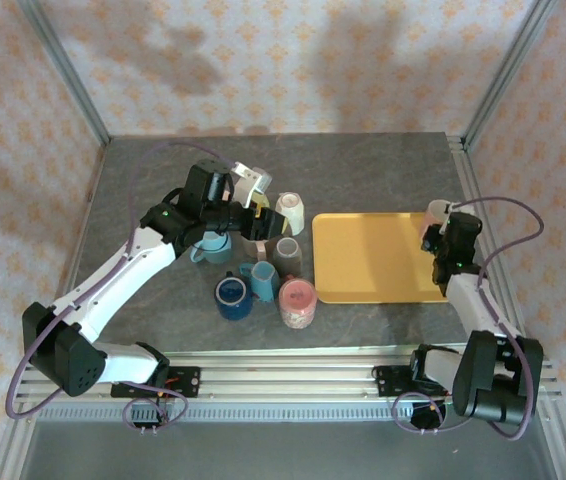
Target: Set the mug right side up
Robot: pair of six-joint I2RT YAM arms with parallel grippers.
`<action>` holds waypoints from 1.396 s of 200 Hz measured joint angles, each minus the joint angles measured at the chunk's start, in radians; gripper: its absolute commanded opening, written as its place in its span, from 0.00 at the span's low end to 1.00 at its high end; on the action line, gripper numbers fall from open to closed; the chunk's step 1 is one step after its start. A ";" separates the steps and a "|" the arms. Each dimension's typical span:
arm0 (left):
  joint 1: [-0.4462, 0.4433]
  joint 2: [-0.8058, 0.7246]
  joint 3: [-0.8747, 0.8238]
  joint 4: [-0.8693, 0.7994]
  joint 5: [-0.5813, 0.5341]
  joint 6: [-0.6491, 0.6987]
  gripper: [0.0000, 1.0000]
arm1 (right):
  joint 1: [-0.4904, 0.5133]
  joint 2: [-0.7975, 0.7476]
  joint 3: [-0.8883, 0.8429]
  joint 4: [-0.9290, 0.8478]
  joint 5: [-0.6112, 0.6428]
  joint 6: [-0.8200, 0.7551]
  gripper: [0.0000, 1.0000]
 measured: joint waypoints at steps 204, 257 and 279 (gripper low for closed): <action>0.000 -0.008 -0.053 0.033 -0.068 -0.001 0.61 | -0.020 0.278 0.096 0.239 -0.051 -0.050 0.00; 0.000 -0.008 -0.054 0.040 -0.081 -0.005 0.61 | -0.019 0.324 0.141 0.242 -0.072 -0.057 0.00; 0.000 -0.011 -0.066 0.051 -0.082 -0.004 0.61 | -0.019 0.308 0.141 0.218 -0.070 -0.057 0.00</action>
